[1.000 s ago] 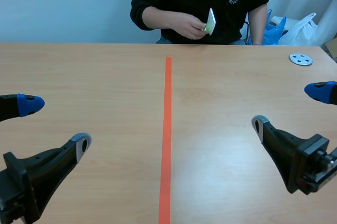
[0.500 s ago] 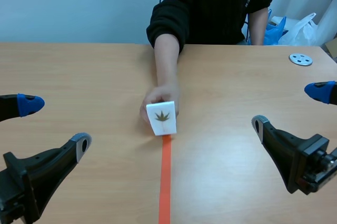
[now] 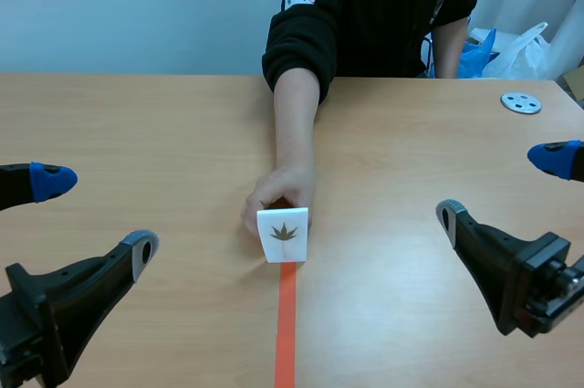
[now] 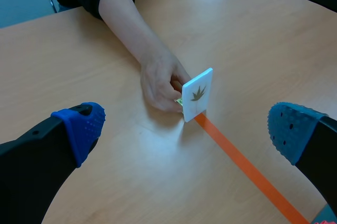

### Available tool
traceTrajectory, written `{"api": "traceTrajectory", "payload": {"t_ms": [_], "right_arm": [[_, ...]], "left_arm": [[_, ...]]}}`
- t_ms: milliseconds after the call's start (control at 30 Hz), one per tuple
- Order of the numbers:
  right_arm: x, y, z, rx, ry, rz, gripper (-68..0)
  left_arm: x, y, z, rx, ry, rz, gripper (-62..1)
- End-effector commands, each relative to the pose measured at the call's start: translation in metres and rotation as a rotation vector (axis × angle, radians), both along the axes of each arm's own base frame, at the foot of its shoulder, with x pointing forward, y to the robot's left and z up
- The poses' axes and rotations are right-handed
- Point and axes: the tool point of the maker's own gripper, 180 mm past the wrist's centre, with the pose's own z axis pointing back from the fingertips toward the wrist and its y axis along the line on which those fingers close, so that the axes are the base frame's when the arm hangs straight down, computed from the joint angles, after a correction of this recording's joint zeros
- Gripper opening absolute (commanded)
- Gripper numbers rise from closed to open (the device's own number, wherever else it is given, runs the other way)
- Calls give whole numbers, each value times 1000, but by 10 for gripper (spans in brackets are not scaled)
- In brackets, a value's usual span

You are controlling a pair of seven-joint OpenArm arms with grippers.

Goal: Sort the leaf by its shape. The table is split by an orange tape line. A compound leaf with several leaflets goes to the left side, a simple leaf with one blade goes to the right side. Return to the home posture when a red brick is placed on the table.

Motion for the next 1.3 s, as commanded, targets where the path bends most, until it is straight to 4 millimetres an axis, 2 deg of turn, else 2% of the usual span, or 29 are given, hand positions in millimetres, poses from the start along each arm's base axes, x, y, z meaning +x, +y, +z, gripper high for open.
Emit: {"api": "traceTrajectory", "payload": {"t_ms": [0,767,967,1267], "right_arm": [[3,-1,11,18,-34,-4,4],[3,-1,11,18,-34,-4,4],[2,0,11,20,-33,-1,4],[2,0,11,19,-33,-1,4]], "left_arm": [[2,-5,11,-28,-31,-6,14],[2,-7,11,-32,-32,-17,14],[8,-17,-3,-39,-10,-60,14],[31,-24,-45,-18,33,-80,14]]}}
